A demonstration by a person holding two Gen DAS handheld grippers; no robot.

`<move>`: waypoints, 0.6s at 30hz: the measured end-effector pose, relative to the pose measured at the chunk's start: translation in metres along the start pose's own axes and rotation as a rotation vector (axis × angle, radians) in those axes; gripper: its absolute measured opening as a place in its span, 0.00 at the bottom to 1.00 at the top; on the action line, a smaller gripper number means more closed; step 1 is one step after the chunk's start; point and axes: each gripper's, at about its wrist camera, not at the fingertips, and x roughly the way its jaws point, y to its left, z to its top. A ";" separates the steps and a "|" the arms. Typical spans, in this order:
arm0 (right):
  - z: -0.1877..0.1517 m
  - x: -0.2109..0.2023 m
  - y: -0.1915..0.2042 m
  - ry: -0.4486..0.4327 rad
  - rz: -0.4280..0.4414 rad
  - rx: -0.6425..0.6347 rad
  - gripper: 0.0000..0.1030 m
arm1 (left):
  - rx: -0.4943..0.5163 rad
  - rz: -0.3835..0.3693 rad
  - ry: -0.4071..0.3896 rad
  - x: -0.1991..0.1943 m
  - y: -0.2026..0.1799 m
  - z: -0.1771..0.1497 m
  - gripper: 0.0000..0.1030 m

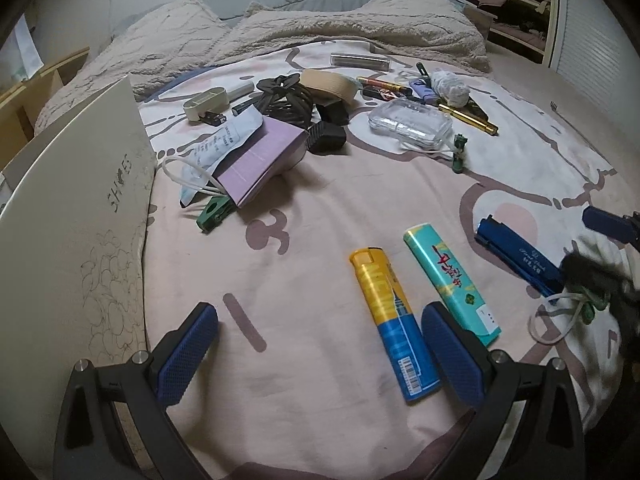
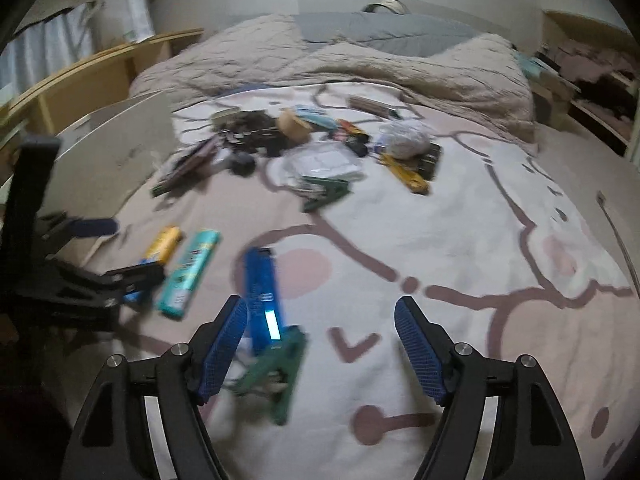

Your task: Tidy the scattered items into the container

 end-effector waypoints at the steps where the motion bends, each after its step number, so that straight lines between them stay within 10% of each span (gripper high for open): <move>1: 0.000 0.001 0.006 0.006 0.008 -0.027 0.74 | -0.001 -0.004 -0.003 -0.001 0.000 0.000 1.00; 18: -0.004 0.014 -0.016 0.076 -0.117 -0.103 0.74 | 0.094 -0.015 0.004 0.002 -0.014 -0.004 1.00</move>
